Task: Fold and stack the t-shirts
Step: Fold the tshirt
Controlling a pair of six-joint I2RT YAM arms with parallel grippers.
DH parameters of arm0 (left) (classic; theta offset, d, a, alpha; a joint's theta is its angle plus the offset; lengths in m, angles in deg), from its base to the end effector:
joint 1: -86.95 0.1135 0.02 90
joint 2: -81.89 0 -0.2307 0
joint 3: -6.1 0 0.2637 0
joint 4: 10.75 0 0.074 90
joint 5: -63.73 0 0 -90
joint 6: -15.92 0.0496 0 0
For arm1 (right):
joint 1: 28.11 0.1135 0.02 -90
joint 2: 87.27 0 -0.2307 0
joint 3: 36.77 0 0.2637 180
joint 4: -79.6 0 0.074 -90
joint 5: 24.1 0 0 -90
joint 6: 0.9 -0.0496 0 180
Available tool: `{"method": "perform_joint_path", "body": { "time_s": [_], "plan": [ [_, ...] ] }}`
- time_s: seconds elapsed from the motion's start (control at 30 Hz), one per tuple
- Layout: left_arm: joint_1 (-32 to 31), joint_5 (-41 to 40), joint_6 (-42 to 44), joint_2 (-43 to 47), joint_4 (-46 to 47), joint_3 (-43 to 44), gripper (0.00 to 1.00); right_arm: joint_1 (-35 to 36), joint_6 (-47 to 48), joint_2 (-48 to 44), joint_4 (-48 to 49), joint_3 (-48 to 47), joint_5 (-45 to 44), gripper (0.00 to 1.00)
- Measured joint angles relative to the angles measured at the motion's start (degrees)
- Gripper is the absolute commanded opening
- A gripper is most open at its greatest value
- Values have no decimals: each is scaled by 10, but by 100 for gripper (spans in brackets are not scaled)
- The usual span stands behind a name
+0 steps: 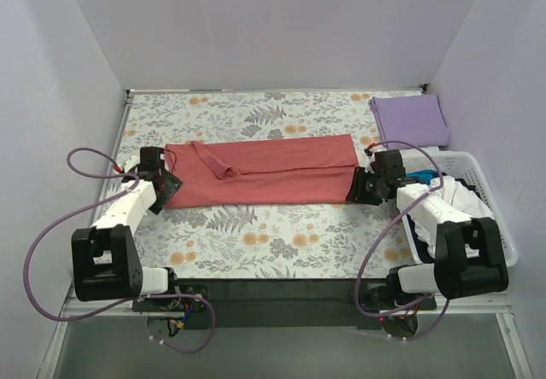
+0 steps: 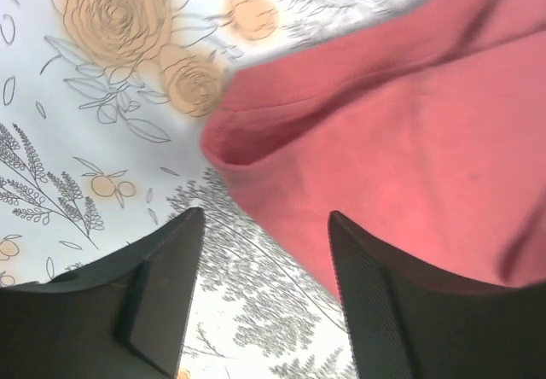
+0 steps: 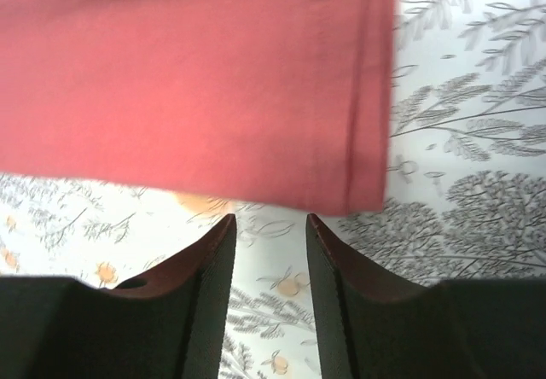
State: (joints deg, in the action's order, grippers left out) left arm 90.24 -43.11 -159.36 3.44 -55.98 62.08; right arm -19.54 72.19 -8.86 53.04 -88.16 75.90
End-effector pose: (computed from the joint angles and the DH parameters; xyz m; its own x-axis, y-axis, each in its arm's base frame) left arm 0.2623 0.0295 0.1264 0.0881 -0.9504 -0.2983 -0.9341 0.0252 -0.3561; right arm 0.2771 0.0505 0.1208 -0.8336 0.1641 -0.5274 -0.0065 0.9519 0.3064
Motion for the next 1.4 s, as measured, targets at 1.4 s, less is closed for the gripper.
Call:
{"method": "perform_joint_path", "body": {
  "time_s": [1.4],
  "plan": [
    [-202, 150, -81, -339, 97, 342, 71, 184, 30, 19, 78, -68, 49, 54]
  ]
}}
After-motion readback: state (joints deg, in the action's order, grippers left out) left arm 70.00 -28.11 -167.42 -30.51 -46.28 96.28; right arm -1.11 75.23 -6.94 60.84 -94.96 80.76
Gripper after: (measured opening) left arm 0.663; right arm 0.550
